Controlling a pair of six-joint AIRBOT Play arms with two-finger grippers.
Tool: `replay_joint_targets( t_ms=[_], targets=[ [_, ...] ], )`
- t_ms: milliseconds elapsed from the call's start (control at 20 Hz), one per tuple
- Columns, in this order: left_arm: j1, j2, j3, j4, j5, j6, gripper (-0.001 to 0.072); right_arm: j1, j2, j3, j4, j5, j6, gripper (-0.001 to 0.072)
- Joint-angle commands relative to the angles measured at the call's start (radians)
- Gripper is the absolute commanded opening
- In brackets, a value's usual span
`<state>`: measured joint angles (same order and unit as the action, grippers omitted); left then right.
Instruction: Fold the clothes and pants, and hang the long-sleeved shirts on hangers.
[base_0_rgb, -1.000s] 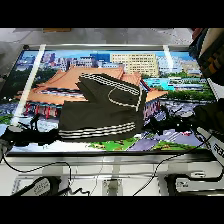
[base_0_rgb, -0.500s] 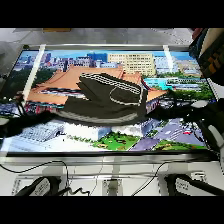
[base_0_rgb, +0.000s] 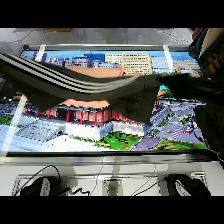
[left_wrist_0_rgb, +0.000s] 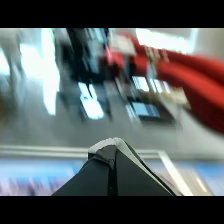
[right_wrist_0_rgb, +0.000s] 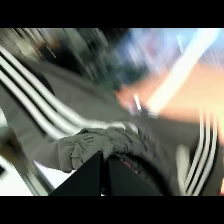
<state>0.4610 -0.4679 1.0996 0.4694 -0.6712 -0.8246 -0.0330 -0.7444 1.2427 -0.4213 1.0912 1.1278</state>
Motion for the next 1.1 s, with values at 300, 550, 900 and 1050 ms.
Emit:
replay_joint_targets(
  t_ms=[300, 550, 900, 1050],
  targets=[
    [0.001, 0.098, 0.039, 0.106, 0.203, 0.002, 0.0006, 0.141, 0.093, 0.113, -0.143, -0.229, 0.236, 0.0017],
    [-0.026, -0.249, 0.039, 0.095, -0.134, -0.032, 0.0004, 0.141, -0.117, 0.088, -0.436, -0.23, 0.349, 0.0017],
    [-0.384, -0.61, 0.039, 0.22, -0.002, -0.057, 0.0004, 0.139, -0.526, 0.076, -0.48, -0.393, 0.347, 0.0018],
    [-0.494, -0.642, 0.039, 0.462, -0.005, -0.306, 0.0004, 0.123, -0.628, 0.076, -0.537, -0.449, 0.347, 0.0017]
  ],
)
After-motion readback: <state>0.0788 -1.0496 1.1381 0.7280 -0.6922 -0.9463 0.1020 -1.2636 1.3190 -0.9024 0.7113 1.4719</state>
